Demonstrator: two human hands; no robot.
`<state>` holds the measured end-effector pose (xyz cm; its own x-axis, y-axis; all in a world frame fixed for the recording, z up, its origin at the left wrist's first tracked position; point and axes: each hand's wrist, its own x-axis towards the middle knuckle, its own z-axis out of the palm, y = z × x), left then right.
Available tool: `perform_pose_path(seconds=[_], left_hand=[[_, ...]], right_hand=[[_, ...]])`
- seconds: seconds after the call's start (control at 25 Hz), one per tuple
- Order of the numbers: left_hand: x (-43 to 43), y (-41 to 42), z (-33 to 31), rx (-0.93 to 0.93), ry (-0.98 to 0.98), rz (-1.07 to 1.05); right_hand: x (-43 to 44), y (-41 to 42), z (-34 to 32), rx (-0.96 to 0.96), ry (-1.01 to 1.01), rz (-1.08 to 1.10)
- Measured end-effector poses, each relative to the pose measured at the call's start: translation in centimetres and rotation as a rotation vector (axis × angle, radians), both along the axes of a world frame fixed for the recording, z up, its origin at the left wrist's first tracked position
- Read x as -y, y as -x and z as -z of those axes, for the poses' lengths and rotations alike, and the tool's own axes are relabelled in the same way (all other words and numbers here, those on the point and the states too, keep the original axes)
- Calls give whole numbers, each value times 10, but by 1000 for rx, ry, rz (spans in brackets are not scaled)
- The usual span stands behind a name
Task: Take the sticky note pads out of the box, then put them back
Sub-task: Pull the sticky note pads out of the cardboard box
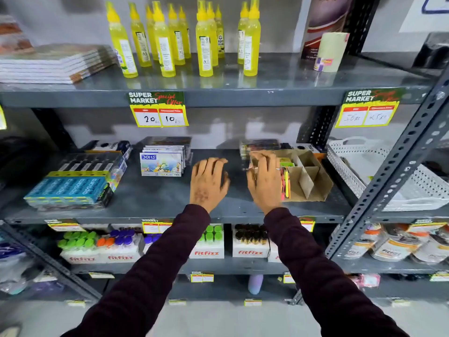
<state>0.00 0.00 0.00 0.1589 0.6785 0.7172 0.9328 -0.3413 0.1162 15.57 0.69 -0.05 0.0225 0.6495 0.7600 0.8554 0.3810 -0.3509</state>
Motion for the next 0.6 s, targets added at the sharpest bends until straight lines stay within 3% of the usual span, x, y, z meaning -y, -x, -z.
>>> perform_pose_path(seconds=[0.12,0.28,0.4,0.6], left_hand=[[-16,5,21,-50,207,-109],[-32,11,40,-102,390,-100],[-40,19,48,-80,428,-77],[-51,37,64,-43,456,-64]], right_hand=[[-17,-21,25,46,310,192],[-39,-56,49,-123,690,346],[-50,-66,53,-176,743,369],[-57,-70,67,-101,707,368]])
